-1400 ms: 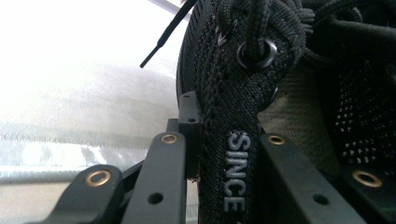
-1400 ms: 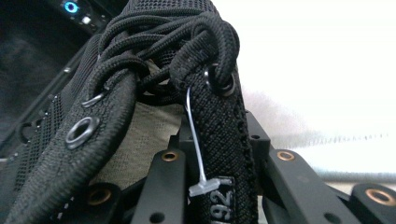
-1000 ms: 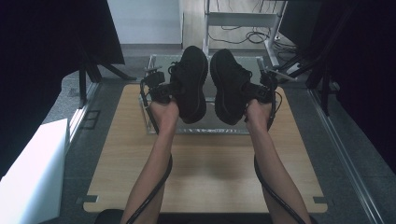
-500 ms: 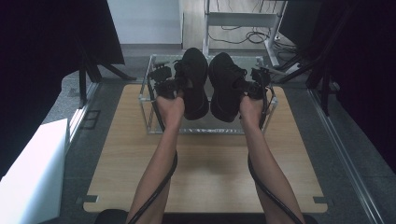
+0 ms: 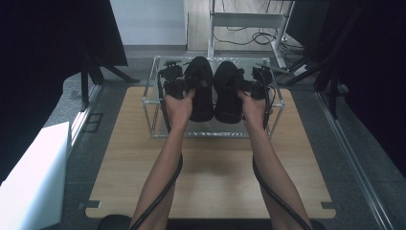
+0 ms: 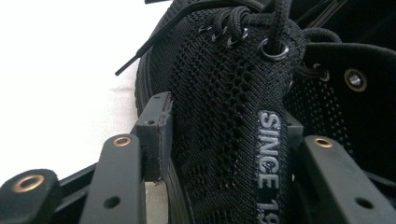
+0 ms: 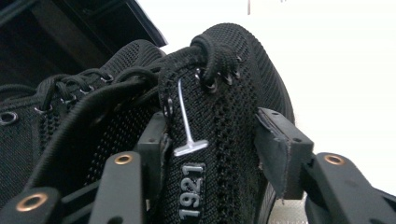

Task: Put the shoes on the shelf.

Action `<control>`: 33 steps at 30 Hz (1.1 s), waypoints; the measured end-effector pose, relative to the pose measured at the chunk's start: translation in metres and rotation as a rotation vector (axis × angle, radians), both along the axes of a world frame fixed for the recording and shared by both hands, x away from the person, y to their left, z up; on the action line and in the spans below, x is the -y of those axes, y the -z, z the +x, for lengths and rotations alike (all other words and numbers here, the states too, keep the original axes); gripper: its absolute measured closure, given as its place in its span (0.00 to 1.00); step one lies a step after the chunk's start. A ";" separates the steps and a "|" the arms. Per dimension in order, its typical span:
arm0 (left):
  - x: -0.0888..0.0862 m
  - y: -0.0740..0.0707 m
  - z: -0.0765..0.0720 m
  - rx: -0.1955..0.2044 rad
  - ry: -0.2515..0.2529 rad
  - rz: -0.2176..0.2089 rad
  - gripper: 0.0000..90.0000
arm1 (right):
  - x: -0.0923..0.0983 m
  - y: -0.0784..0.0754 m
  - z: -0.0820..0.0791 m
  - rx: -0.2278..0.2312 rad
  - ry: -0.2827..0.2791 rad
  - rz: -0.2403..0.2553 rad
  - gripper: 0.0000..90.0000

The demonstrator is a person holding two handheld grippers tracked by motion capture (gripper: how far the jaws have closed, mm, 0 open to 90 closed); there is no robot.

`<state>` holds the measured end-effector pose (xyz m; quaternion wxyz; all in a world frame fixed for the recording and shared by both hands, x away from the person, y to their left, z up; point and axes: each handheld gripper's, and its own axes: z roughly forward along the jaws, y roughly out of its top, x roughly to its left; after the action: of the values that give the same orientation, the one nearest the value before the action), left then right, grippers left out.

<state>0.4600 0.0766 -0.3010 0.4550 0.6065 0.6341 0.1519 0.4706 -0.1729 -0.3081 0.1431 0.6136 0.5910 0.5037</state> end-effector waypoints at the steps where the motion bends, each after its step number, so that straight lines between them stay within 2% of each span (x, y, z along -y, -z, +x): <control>1: -0.002 0.001 0.000 0.000 0.012 -0.017 0.54 | 0.002 0.000 0.001 -0.002 -0.011 0.019 0.49; 4: -0.008 0.002 0.002 -0.004 0.056 -0.081 0.43 | 0.008 0.002 0.003 0.012 -0.050 0.077 0.42; 6: -0.011 0.003 0.001 0.000 0.083 -0.116 0.36 | 0.011 0.001 0.002 0.042 -0.078 0.106 0.39; 9: -0.018 0.003 -0.004 0.044 0.118 -0.157 0.37 | 0.016 -0.005 -0.002 0.080 -0.122 0.142 0.41; 13: -0.026 -0.002 -0.015 0.093 0.163 -0.150 0.38 | 0.031 -0.011 -0.011 0.116 -0.170 0.187 0.44; 16: -0.034 -0.003 -0.024 0.119 0.198 -0.174 0.44 | 0.045 -0.011 -0.019 0.144 -0.206 0.208 0.47; 20: -0.041 -0.001 -0.038 0.156 0.247 -0.204 0.50 | 0.060 -0.009 -0.031 0.176 -0.262 0.182 0.55; 23: -0.045 0.004 -0.048 0.174 0.279 -0.224 0.56 | 0.067 -0.003 -0.042 0.181 -0.299 0.160 0.63; 25: -0.047 0.008 -0.057 0.181 0.296 -0.218 0.60 | 0.071 0.003 -0.050 0.192 -0.315 0.136 0.69; 31: -0.051 0.016 -0.081 0.213 0.362 -0.178 0.77 | 0.077 0.017 -0.076 0.205 -0.353 0.113 0.88; 33: -0.051 0.020 -0.090 0.228 0.367 -0.166 0.84 | 0.077 0.021 -0.085 0.218 -0.364 0.113 0.93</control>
<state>0.3697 0.1280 -0.3210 0.5922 0.6510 0.4678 0.0813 0.3852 -0.2501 -0.3290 0.0782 0.4459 0.6440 0.6167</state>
